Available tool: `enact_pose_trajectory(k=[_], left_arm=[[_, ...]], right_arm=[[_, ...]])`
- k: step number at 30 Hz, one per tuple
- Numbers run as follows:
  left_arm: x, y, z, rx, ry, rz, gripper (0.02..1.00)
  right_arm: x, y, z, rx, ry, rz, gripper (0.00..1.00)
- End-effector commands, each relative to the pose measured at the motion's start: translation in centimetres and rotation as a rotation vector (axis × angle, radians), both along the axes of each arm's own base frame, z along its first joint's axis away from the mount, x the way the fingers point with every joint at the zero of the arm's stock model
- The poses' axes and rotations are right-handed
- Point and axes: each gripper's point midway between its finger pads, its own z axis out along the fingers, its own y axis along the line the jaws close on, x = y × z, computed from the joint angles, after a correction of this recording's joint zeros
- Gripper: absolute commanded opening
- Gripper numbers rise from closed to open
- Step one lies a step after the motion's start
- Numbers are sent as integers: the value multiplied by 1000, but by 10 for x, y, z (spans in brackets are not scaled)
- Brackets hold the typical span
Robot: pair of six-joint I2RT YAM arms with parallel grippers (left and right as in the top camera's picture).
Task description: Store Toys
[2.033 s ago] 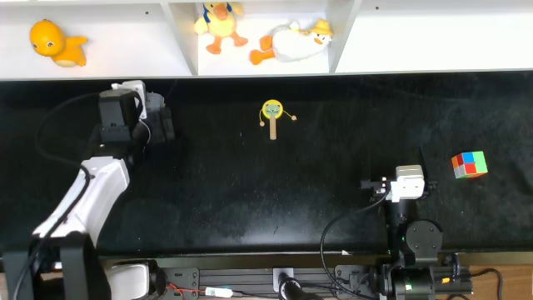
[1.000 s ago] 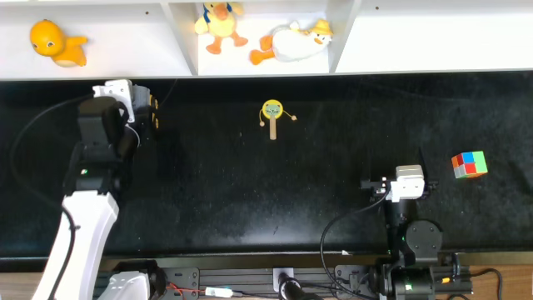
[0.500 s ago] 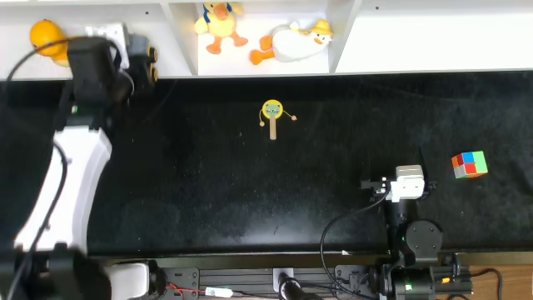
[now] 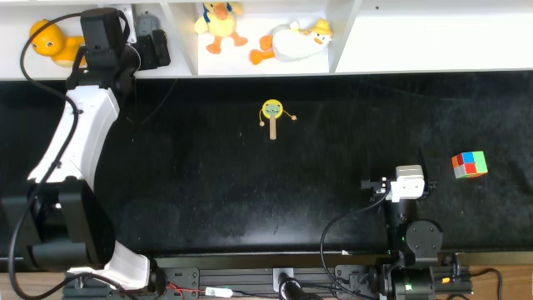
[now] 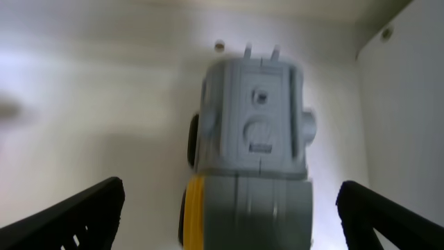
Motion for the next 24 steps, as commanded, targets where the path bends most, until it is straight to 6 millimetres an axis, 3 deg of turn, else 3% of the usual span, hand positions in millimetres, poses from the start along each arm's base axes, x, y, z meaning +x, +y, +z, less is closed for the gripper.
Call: enact_pose_trajectory(k=[1, 6, 10, 12, 18, 24], left_arm=[[-25, 5, 22, 33, 9, 28, 996], [-81, 10, 19, 62, 50, 53, 998], [-146, 21, 10, 114, 47, 109, 998], [-189, 21, -5, 121, 7, 118, 998], [-227, 18, 17, 97, -528, 137, 998], [-252, -10, 14, 191, -735, -53, 996]], right_arm=[[0, -1, -4, 0, 3, -6, 993], [0, -1, -4, 0, 4, -6, 996], [0, -1, -4, 0, 4, -6, 996], [0, -1, -4, 0, 4, -6, 996], [0, -1, -4, 0, 3, -6, 996], [0, -1, -4, 0, 4, -6, 993]])
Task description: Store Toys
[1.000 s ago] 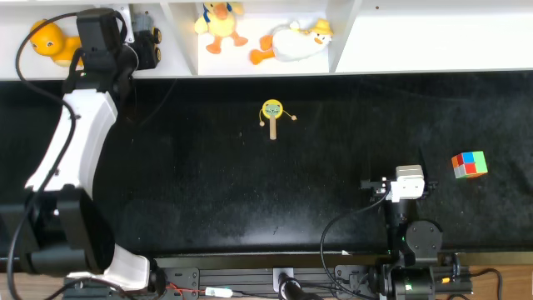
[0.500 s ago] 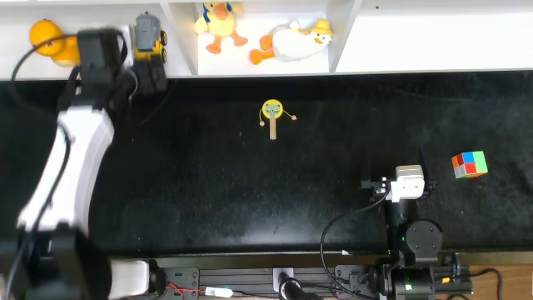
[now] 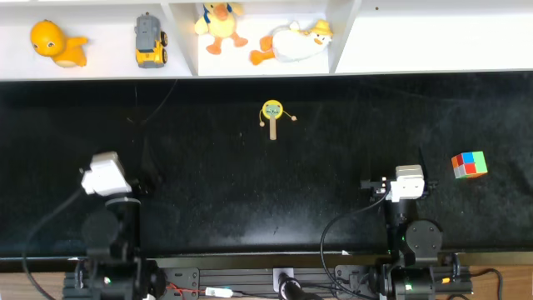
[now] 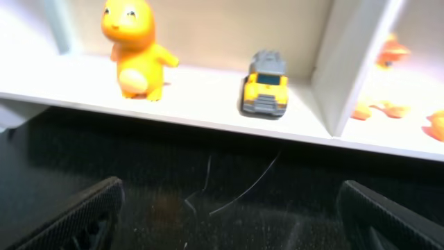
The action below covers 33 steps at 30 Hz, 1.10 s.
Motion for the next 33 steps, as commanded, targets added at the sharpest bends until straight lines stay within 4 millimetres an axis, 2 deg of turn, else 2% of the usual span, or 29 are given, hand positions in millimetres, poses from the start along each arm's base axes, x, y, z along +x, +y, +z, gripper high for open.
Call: enact_pose_trajectory(k=[1, 4, 33], left_arm=[[-13, -23, -11, 161, -52, -123, 998], [-14, -25, -29, 150, 17, -138, 998], [-14, -27, -28, 149, 13, -152, 998]], right_arm=[[0, -1, -4, 0, 2, -6, 993], [0, -1, -4, 0, 2, -6, 993], [0, 0, -4, 0, 3, -3, 996]])
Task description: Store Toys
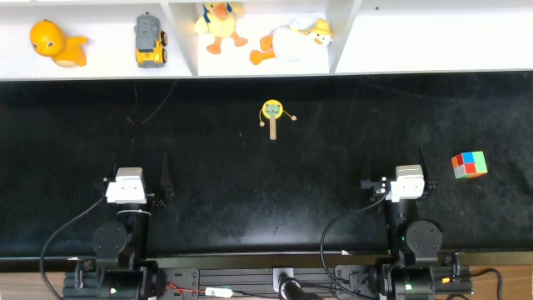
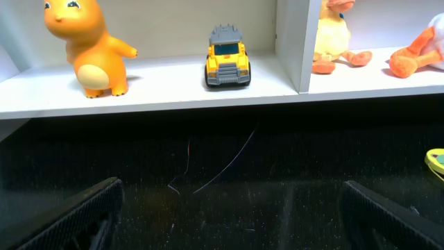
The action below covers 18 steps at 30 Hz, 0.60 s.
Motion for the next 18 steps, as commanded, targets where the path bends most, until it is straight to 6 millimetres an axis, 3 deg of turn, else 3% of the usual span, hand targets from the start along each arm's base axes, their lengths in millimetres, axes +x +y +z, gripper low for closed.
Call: enact_pose_trajectory(k=[1, 5, 9, 13, 18], left_arm=[[0, -4, 1, 15, -9, -20, 998], [0, -4, 1, 15, -9, -20, 998], [0, -4, 1, 15, -9, -20, 998], [0, -4, 1, 15, -9, -20, 998], [0, -4, 1, 15, -9, -20, 998]], right_arm=[[1, -1, -5, 1, 6, -3, 996], [3, -22, -3, -6, 34, -132, 996], [9, -17, 8, 100, 139, -132, 996], [17, 7, 4, 191, 364, -79, 996], [25, 58, -3, 255, 625, 5, 996]])
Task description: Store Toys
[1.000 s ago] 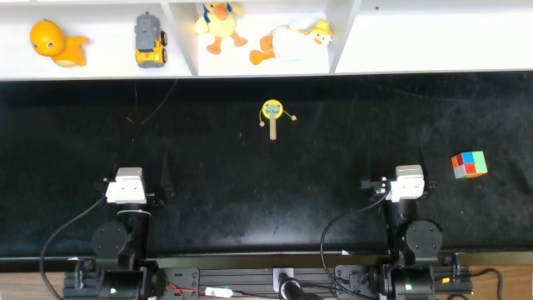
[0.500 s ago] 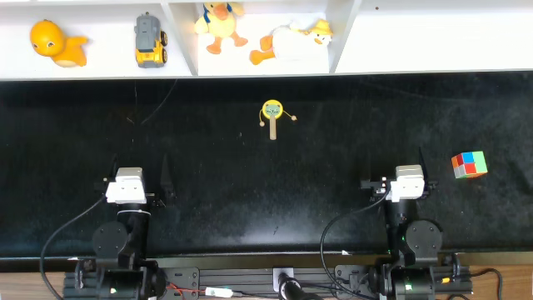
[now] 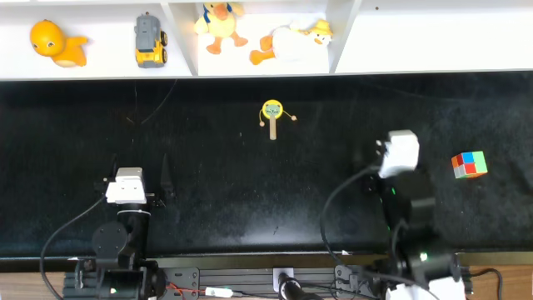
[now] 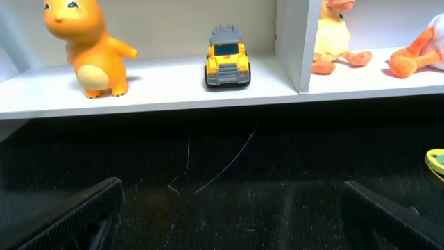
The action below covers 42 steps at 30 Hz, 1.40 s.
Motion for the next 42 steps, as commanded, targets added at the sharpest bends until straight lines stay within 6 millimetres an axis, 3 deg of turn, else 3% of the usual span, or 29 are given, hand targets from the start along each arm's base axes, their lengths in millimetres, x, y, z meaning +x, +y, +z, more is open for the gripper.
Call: enact_pose_trajectory(k=[1, 5, 9, 14, 17, 28, 36, 42], left_arm=[[0, -4, 1, 14, -8, -20, 998], [0, -4, 1, 14, -8, -20, 998], [0, -4, 1, 14, -8, -20, 998], [0, -4, 1, 14, -8, -20, 998], [0, -4, 1, 14, -8, -20, 998], [0, -4, 1, 14, -8, -20, 998], [0, -4, 1, 14, -8, -20, 998], [0, -4, 1, 14, -8, -20, 998]], right_arm=[[11, 40, 6, 125, 141, 7, 996], [19, 65, -13, 214, 304, -105, 996], [32, 104, -27, 276, 411, -135, 996], [48, 150, -44, 224, 490, -83, 996], [52, 167, -60, 175, 545, -68, 996], [64, 192, -109, 133, 657, -86, 998], [78, 204, -121, 137, 654, -79, 996], [76, 207, -133, 120, 678, -79, 989]])
